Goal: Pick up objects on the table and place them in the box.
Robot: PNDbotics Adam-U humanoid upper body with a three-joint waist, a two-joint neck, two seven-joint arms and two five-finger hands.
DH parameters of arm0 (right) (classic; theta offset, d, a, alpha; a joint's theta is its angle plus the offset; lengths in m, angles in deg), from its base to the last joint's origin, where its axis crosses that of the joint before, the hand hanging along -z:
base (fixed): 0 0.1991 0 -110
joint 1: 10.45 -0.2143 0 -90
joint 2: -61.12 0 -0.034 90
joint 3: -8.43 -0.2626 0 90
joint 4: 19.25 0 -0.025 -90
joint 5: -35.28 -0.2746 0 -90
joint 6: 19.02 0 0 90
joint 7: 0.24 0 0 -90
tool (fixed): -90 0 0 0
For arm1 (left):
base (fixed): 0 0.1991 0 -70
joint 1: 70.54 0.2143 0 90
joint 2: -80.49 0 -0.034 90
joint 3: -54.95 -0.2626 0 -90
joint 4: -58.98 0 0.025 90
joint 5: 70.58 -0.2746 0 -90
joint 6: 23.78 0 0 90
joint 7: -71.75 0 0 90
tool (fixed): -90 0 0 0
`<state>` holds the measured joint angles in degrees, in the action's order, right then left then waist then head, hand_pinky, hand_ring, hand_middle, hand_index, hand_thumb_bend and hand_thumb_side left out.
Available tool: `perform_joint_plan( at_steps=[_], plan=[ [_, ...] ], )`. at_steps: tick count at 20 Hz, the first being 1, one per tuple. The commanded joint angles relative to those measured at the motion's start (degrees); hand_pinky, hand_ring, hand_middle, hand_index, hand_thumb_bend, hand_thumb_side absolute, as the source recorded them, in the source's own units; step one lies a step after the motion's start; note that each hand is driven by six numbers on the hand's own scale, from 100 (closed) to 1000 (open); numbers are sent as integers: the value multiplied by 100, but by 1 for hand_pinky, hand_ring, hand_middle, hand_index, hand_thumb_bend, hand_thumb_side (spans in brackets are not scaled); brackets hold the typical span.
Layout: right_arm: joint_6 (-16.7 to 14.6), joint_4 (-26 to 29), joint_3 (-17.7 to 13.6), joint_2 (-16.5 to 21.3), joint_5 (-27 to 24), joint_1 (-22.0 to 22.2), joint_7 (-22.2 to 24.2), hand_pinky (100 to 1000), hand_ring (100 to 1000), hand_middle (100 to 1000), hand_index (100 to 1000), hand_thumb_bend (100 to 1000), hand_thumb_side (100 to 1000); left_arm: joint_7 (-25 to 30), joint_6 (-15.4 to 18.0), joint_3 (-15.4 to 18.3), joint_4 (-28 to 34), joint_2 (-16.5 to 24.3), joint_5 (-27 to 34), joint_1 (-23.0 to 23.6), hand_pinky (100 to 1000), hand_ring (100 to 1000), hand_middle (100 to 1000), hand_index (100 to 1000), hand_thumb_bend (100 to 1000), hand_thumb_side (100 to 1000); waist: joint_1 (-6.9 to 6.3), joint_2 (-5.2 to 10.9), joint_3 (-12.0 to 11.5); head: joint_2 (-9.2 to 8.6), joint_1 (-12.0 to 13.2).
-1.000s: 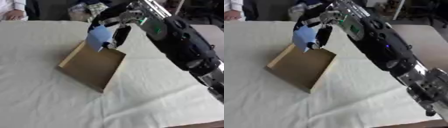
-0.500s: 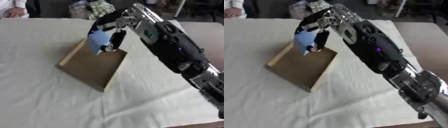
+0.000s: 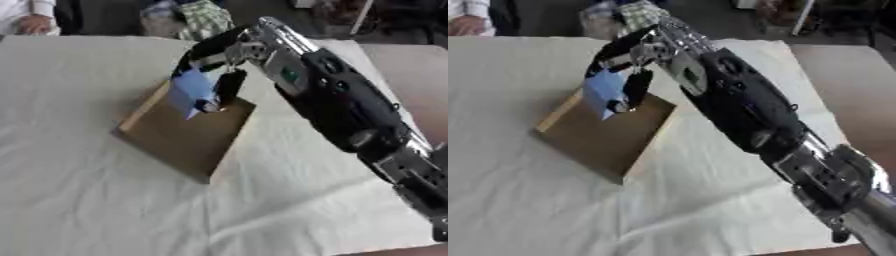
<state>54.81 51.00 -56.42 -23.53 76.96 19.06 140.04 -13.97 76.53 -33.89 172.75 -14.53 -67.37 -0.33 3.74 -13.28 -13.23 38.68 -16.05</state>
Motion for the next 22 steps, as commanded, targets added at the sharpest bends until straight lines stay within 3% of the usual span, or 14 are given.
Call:
perform_joint_plan(
  at_steps=[1, 6, 13, 19, 22],
  plan=[
    [-221, -30, 0, 24, 51, -56, 168, 911, 988, 878, 815, 100, 386, 26, 1, -15, 82, 5, 17, -95, 633, 886, 619, 639, 299, 653, -28, 90, 0, -38, 19],
    [-322, -184, 46, -47, 192, 14, 168, 907, 994, 889, 822, 100, 423, 26, -6, -11, 82, -1, 13, -84, 633, 887, 619, 639, 298, 655, -34, 76, -7, -23, 19],
    [-457, -241, 86, -73, 311, 9, 168, 937, 1000, 973, 947, 100, 362, 21, -17, -10, 82, -7, 11, -83, 633, 887, 618, 638, 297, 654, -28, 73, 0, -5, 33],
    [-622, -334, 102, -83, 456, 24, 168, 975, 1000, 1000, 1000, 180, 363, 26, -17, -11, 82, -11, 11, -83, 633, 887, 618, 638, 297, 652, -37, 72, 11, -15, 52],
    [-689, 6, 138, 290, 290, 244, 168, 996, 1000, 1000, 1000, 199, 325, 26, -18, -9, 82, 3, 3, -86, 634, 887, 618, 638, 297, 650, -26, 67, 26, -7, 80]
  ],
)
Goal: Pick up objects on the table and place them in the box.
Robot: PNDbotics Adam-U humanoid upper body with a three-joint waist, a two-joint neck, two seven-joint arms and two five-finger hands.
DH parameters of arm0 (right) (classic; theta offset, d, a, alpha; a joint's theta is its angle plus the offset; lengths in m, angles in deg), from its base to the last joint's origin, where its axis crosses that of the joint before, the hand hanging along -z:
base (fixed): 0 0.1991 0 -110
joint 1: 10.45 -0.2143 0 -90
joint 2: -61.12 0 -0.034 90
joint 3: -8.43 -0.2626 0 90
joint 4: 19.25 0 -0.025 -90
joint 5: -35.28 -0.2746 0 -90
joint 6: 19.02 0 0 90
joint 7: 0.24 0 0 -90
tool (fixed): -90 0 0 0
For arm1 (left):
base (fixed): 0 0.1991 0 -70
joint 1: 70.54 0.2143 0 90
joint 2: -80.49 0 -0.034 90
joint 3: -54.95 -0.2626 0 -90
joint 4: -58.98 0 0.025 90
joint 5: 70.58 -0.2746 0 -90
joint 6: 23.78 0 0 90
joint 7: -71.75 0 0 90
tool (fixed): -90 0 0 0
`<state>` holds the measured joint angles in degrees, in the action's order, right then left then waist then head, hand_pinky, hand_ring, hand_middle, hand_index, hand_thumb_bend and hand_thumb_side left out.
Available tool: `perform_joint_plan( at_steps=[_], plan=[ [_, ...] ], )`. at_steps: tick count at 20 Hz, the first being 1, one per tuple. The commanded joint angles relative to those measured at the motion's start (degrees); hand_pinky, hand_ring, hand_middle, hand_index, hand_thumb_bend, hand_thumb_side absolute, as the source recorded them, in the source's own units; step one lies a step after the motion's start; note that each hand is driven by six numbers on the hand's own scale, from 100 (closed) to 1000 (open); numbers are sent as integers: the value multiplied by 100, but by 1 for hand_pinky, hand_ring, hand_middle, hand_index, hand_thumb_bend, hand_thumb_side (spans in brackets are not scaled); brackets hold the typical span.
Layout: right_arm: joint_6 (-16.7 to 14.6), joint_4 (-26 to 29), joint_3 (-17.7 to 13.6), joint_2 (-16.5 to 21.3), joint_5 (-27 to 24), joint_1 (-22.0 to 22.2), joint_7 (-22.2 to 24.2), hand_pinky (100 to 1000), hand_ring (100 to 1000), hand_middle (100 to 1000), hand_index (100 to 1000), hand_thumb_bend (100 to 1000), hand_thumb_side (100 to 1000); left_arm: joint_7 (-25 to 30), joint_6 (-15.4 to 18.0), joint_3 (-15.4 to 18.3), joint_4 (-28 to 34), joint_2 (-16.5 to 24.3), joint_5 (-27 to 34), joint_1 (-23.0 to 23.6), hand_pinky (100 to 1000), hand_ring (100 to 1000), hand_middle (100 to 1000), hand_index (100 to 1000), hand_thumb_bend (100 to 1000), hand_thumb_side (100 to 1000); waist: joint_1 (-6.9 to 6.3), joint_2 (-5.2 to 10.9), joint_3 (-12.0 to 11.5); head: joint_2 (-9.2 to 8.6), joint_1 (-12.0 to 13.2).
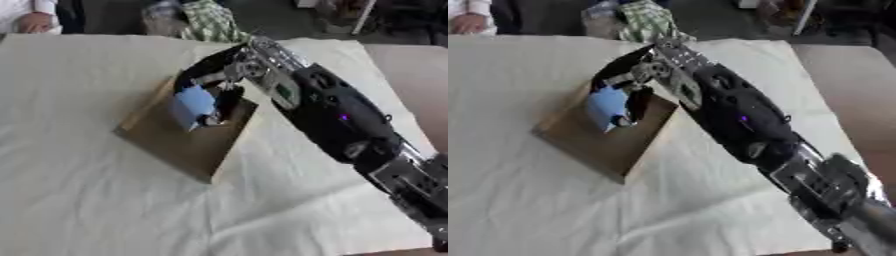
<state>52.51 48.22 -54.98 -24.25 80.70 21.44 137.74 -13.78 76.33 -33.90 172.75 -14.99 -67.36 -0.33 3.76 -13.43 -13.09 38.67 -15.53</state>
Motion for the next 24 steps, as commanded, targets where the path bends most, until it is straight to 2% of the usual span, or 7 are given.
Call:
perform_joint_plan(
  at_steps=[1, 4, 6, 14, 21, 24],
  plan=[
    [-449, 431, 18, 481, -176, 80, 398, 1000, 1000, 1000, 1000, 199, 324, 7, 3, -8, 82, 51, 1, -89, 634, 887, 618, 638, 297, 650, -25, 81, 13, -4, 31],
    [-364, 811, 91, 740, -403, 215, 398, 1000, 1000, 1000, 1000, 218, 331, 10, 2, -12, 82, 58, 1, -98, 634, 887, 617, 638, 297, 647, -21, 85, 19, -3, 39],
    [-302, 993, 114, 850, -426, 242, 398, 1000, 1000, 1000, 1000, 217, 425, 5, 3, -11, 82, 61, 4, -103, 634, 886, 617, 638, 300, 645, -22, 97, 20, 2, 38],
    [-207, 1256, 59, 928, -185, 215, 398, 1000, 1000, 1000, 1000, 263, 375, 12, 3, -15, 82, 53, 9, -116, 635, 885, 616, 637, 299, 644, -32, 117, 25, -23, 33],
    [-98, 1389, 14, 954, -207, 193, 398, 1000, 1000, 1000, 1000, 228, 430, 22, 1, -15, 82, 52, 5, -121, 634, 885, 615, 637, 301, 644, -39, 122, 38, -37, 42],
    [-19, 1514, -41, 974, -262, 198, 398, 1000, 1000, 1000, 1000, 175, 418, 20, -2, -12, 82, 52, 2, -113, 634, 885, 616, 637, 298, 644, -45, 130, 53, -41, 45]
  ],
)
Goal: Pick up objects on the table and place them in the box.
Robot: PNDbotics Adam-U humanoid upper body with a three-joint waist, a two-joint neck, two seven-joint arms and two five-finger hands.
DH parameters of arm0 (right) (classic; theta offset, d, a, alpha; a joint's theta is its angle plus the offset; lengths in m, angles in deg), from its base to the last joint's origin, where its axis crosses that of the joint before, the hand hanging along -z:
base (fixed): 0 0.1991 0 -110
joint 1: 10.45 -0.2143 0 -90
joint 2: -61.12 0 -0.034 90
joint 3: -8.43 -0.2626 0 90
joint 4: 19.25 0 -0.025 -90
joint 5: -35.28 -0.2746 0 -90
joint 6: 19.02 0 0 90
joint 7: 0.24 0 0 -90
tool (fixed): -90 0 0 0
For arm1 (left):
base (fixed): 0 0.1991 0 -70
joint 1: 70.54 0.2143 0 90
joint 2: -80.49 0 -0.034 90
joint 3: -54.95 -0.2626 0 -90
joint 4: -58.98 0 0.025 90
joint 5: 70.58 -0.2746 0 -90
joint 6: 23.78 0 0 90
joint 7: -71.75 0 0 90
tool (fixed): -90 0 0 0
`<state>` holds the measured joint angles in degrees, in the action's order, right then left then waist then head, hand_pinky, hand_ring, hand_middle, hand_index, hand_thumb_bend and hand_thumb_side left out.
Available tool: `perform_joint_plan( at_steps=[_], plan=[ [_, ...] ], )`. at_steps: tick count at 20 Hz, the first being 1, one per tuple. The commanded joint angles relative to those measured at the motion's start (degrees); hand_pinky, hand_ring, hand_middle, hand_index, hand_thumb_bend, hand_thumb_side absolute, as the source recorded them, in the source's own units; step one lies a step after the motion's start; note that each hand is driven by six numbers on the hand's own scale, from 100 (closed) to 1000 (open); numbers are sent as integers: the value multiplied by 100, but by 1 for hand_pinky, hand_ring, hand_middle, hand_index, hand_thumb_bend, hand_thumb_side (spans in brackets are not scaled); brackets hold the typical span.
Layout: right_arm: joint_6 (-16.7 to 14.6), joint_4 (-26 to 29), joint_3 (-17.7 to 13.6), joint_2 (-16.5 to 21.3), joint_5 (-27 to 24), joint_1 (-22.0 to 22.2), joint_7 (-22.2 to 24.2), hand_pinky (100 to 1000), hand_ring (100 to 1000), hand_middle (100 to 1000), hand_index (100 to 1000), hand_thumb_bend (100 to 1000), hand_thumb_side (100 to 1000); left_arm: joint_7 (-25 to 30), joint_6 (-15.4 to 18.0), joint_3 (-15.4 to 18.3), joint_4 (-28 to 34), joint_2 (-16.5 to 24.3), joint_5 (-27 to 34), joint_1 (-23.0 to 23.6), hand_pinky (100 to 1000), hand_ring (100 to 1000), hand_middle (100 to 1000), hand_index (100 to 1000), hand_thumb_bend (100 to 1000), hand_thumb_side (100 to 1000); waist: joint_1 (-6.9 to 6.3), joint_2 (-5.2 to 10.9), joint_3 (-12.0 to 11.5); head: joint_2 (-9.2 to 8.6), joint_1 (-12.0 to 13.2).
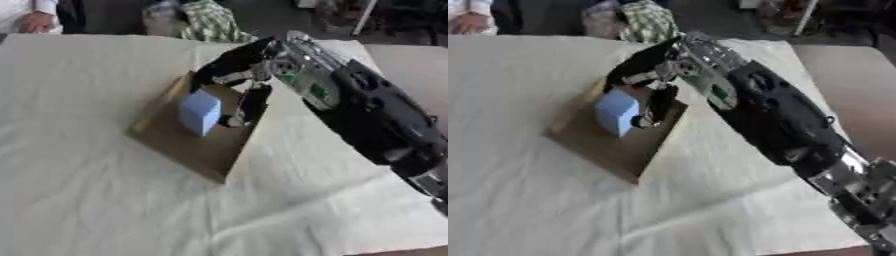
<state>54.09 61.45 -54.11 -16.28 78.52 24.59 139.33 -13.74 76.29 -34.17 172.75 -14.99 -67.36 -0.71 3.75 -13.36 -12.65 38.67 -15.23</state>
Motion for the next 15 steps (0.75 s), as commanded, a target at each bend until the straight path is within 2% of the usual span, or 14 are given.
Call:
perform_joint_plan(
  at_steps=[1, 4, 8, 10, 11, 15],
  plan=[
    [-137, 261, -162, 194, -78, -113, 240, 997, 1000, 1000, 1000, 162, 419, 14, 2, 18, 82, 53, 1, -72, 634, 885, 616, 637, 298, 643, -46, 127, 16, -39, 20],
    [-32, 585, -247, 336, -198, -67, 240, 988, 1000, 1000, 1000, 133, 423, 4, 1, 26, 82, 62, -6, -56, 634, 885, 616, 637, 298, 643, -46, 138, 48, -31, 41],
    [82, 1324, -381, 735, -442, 159, 240, 979, 1000, 1000, 1000, 111, 425, -19, 4, 45, 82, 84, -28, -34, 634, 885, 616, 637, 301, 640, -43, 150, 101, -14, 89],
    [148, 1741, -468, 982, -589, 354, 240, 979, 1000, 1000, 1000, 144, 405, -31, 9, 54, 82, 93, -39, -30, 634, 885, 616, 637, 302, 640, -51, 153, 128, -20, 113],
    [189, 1973, -526, 1113, -670, 473, 240, 979, 1000, 1000, 1000, 101, 421, -38, 10, 59, 82, 98, -44, -27, 634, 885, 616, 637, 302, 640, -56, 154, 140, -22, 124],
    [309, 2995, -811, 1684, -1008, 1043, 240, 975, 1000, 1000, 1000, 100, 424, -66, 22, 77, 82, 127, -65, -26, 635, 885, 616, 637, 304, 639, -83, 146, 196, -33, 186]
  ],
)
